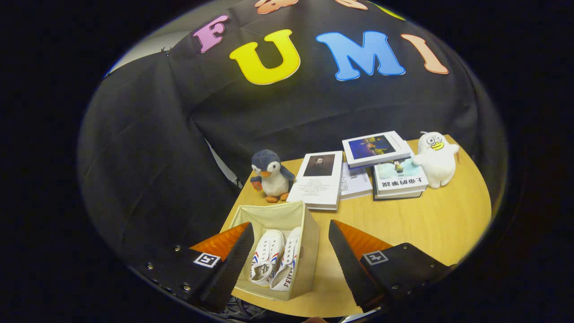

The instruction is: Open the storage box then place both shoes into the box .Put the left shoe in first, then the right shoe, with the right side of both shoes facing outward in a uniform manner.

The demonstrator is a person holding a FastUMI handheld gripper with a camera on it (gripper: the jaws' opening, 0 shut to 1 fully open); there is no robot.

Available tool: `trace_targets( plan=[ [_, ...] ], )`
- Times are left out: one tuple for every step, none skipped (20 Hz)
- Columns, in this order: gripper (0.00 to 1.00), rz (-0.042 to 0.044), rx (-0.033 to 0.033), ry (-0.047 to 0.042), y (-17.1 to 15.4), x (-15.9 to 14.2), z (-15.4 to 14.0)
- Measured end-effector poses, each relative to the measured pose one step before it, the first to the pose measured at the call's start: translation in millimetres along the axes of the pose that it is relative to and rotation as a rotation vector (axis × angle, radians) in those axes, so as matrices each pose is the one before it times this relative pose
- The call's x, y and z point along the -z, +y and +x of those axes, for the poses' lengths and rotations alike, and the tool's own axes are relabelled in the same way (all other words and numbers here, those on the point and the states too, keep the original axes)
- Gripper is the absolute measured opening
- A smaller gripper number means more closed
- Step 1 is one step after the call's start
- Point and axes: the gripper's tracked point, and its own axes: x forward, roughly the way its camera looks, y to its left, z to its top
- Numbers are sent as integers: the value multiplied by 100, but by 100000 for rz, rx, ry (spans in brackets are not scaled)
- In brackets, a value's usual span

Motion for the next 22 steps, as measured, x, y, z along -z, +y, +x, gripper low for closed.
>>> trace_targets(
  plan=[
    [100,-2214,1491,-2898,-1009,-881,-1427],
    [100,-2489,1561,-2876,-1076,-806,-1427],
    [100,-2155,1996,-3356,-1302,-915,-1421],
    [100,-2499,834,-4291,-1200,-1659,-841],
    [100,-2332,1359,-5247,-1556,-1213,-1154],
    [99,-1436,1847,-3670,-1546,-663,-1163],
    [99,-975,1765,-2776,-1229,-555,-955],
    [99,-1100,2624,-3553,-1626,-739,-1308],
    [99,-1674,2587,-4308,-1516,-763,-1023],
    [99,-1755,2852,-4611,-1406,-798,-782],
    [99,-1704,3627,-4688,-1580,-578,-817],
    [99,-1704,2888,-3828,-1187,-300,-973],
    [99,-2136,2715,-3259,-686,461,-1417],
    [99,-2134,2071,-2130,-872,162,-578],
    [99,-2763,2386,-1136,-866,158,-499],
    [99,-2237,2130,-1156,-494,444,-389],
    [99,-900,661,-1020,38,274,-597],
    [99,591,8,-940,147,-91,-298],
    [99,1272,371,-244,-49,260,-229],
    [99,749,219,211,-248,384,-135],
    [99,784,136,-229,-63,221,-153],
    [99,633,-339,-243,94,114,-145]
  ],
)
